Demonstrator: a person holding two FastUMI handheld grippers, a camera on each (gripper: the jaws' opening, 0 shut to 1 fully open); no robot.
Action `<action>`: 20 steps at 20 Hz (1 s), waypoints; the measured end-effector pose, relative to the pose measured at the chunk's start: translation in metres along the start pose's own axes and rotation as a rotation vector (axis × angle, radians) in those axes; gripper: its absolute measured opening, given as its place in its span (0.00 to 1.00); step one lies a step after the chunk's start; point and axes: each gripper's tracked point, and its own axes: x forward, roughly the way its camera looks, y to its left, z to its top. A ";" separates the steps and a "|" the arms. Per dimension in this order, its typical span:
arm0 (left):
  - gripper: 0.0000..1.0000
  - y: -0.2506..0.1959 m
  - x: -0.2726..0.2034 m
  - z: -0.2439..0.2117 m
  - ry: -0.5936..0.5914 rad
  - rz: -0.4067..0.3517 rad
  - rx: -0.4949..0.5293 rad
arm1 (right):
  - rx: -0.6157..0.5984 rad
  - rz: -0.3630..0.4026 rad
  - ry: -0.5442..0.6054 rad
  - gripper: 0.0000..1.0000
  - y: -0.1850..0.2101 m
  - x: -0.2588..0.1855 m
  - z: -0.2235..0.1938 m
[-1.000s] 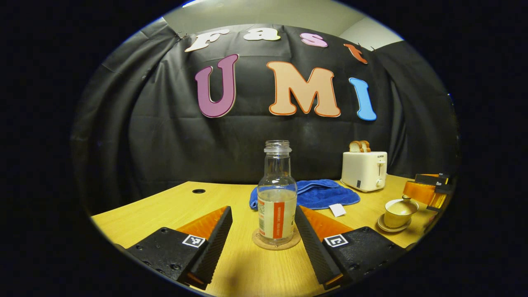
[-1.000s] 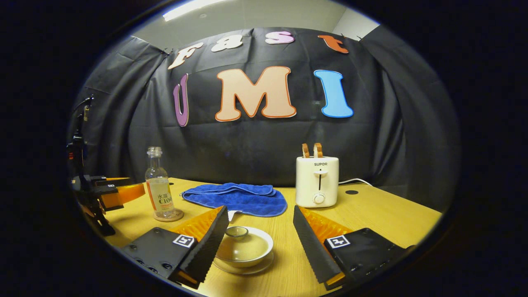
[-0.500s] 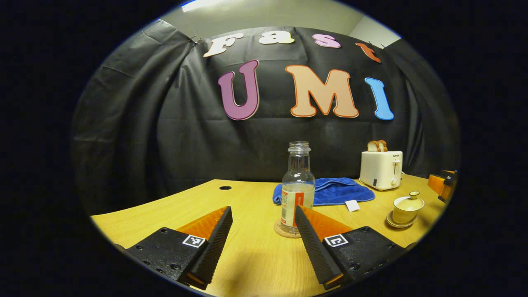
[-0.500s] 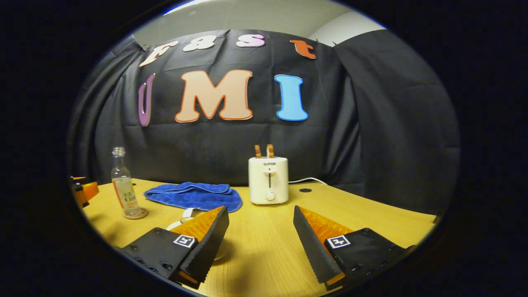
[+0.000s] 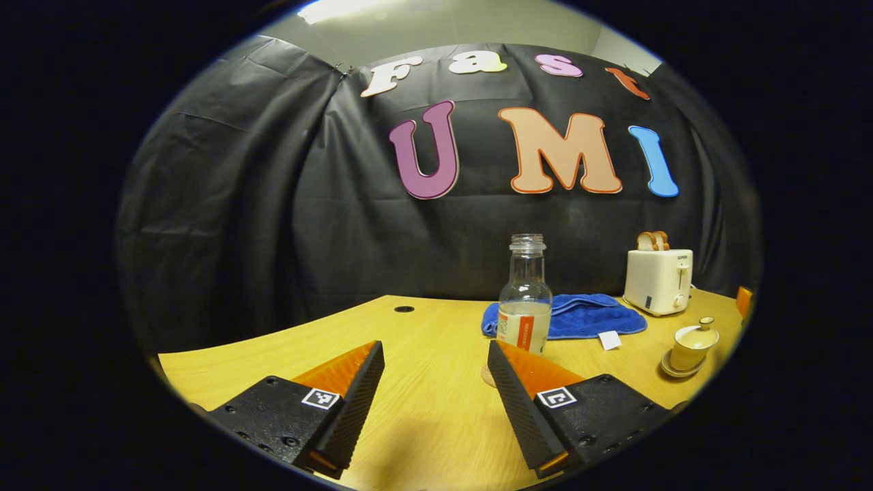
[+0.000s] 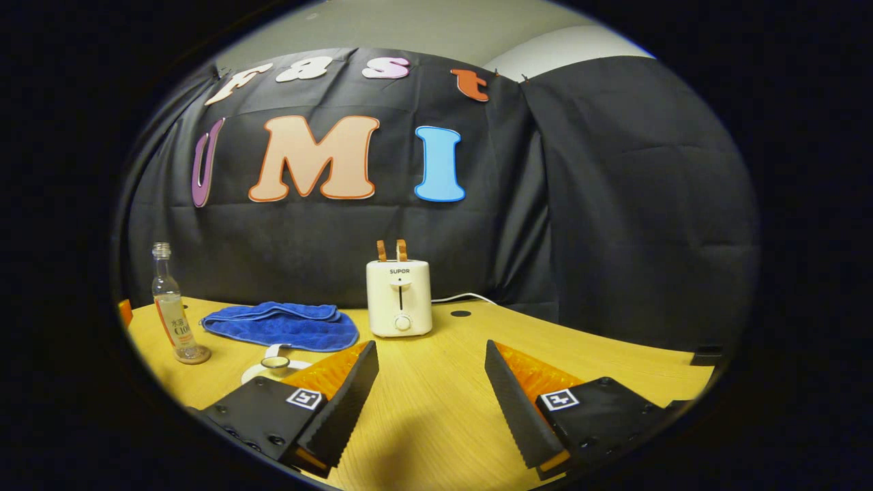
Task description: Open the teacup lid with one hand, grasp the water bottle and pour water into the teacup with the other hand; after pouring, place the water bottle on the coaster and then close the teacup lid.
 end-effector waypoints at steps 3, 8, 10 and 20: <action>0.89 -0.006 -0.001 -0.001 0.003 -0.018 -0.002 | -0.001 -0.023 0.000 0.94 -0.001 0.000 0.001; 0.89 -0.005 -0.001 -0.001 0.001 -0.012 -0.003 | -0.001 -0.044 -0.001 0.94 -0.006 -0.001 0.000; 0.89 -0.004 -0.001 0.000 0.000 -0.012 -0.002 | -0.001 -0.044 -0.001 0.94 -0.006 -0.002 0.001; 0.89 -0.006 0.000 -0.001 -0.001 -0.017 -0.002 | -0.001 -0.044 -0.001 0.94 -0.006 -0.001 0.001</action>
